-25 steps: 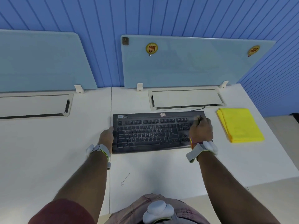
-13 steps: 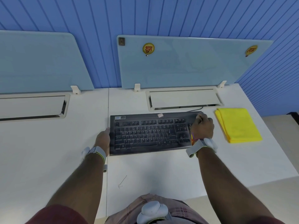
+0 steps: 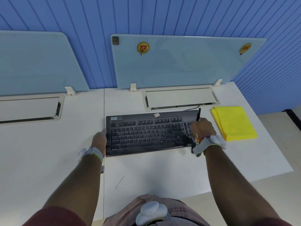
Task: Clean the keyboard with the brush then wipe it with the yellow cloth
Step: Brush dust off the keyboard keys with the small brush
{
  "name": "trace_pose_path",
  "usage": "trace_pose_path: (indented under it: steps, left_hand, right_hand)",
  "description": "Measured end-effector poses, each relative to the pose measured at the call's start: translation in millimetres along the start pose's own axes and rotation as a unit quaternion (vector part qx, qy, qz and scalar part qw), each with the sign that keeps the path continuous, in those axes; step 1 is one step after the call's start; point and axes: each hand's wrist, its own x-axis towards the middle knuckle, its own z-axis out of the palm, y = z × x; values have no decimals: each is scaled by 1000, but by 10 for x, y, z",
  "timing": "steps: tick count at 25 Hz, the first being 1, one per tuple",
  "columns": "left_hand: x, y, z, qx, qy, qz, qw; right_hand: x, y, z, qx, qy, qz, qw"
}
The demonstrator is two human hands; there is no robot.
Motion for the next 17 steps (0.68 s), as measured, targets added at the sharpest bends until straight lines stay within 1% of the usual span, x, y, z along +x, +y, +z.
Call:
trace_pose_path:
  steps: [1,3,4,5,6,7,8,9,10,11,12,13,14,15,17]
  left_hand:
    - [53,-26,-19,10,1,0,1000]
    - [212,-96,-57,11,2,4,1000]
    - [228,-103,-61,13,2,2,1000]
    - [99,-44,-26,21,7,4,1000]
    - [26,-8,-6,21,14,9,1000]
    - [-54,24,20,20,14,12,1000]
    - [-86,43,41,16,10,16,1000]
    - [-180,78,61,18,13,19,1000]
    - [-319,134,84,17,22,18,999]
    - [-369,153,90,19,29,18,999]
    - [-341,139,86,18,28,18,999]
    - [-304,127,83,15,27,18,999]
    - [-230,109,71,17,24,16,999]
    - [-172,102,63,16,23,15,999]
    - [-203,111,49,19,23,10,1000]
  right_hand:
    - [-46,16,-21,26,-13,-19,999]
    - [-132,84,-21,121,-13,-69,990]
    - [-135,117,-17,183,-20,-64,981]
    - [-145,118,-30,232,-53,-47,970]
    - [-141,107,-7,255,-93,-28,962]
    - [-160,97,6,234,-115,-15,965]
    - [-188,71,17,189,-110,-20,976]
    - [-213,54,-1,135,-83,-29,987]
    - [-222,50,-27,76,-33,-39,996]
    - [-246,28,-71,58,-9,-64,996]
    - [-251,3,-97,80,-33,-89,992]
    - [-271,-49,-115,118,-84,-103,984]
    - [-267,-86,-99,136,-118,-96,979]
    - [-257,-95,-77,137,-118,-91,979]
    - [-307,-94,-71,82,-39,-102,991]
